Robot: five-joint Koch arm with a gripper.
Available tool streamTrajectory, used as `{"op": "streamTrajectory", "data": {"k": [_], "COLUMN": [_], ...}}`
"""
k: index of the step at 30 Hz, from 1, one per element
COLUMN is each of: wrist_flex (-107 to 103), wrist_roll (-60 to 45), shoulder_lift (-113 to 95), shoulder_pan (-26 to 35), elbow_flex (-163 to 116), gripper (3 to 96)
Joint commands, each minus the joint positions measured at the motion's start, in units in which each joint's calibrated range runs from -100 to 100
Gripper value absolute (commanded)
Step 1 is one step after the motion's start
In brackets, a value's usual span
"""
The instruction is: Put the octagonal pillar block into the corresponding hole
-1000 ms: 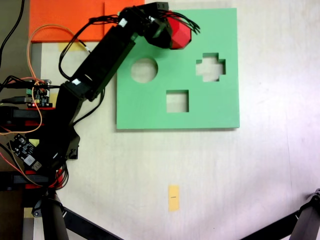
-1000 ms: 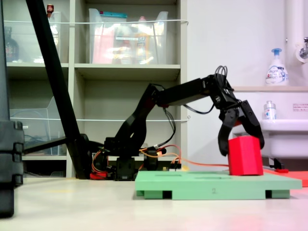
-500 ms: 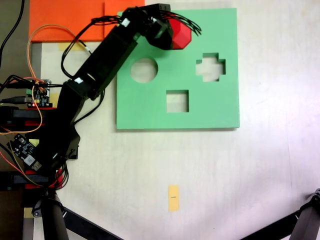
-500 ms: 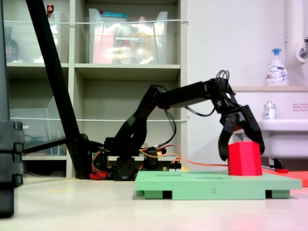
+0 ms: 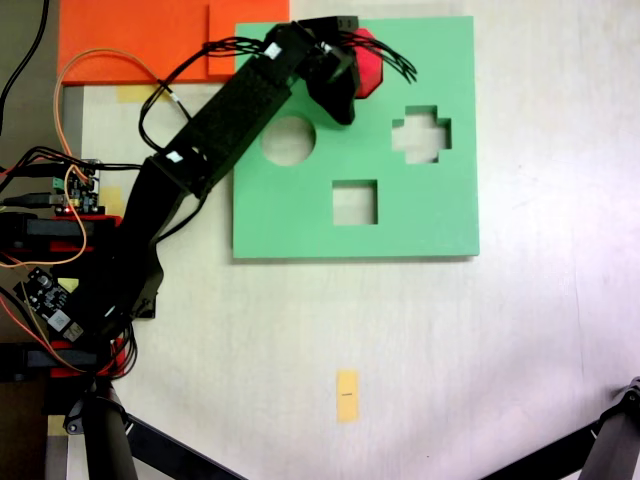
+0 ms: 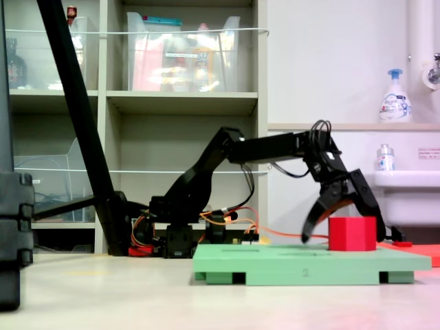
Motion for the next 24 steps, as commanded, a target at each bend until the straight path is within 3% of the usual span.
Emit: {"op": "streamTrajectory", "data": {"k": [1, 11, 15, 16, 19, 20, 24], "wrist_flex": [2.5, -10.8, -18.5, -20.4, -22.3, -21.9, -20.0], "wrist_roll": [-0.2, -10.6, -25.4, -30.4, -45.6, -49.1, -50.5], "shoulder_lift": [-4.6, -47.9, -69.7, -74.3, -85.5, -87.5, -88.6], "shoulder_pan": [-0.1, -2.3, -5.0, -6.6, -15.8, -18.6, -24.4], "elbow_flex": [2.0, 1.9, 1.6, 1.5, 1.1, 1.1, 1.0], "gripper": [95.8, 95.5, 94.3, 92.5, 66.8, 62.3, 61.3]}}
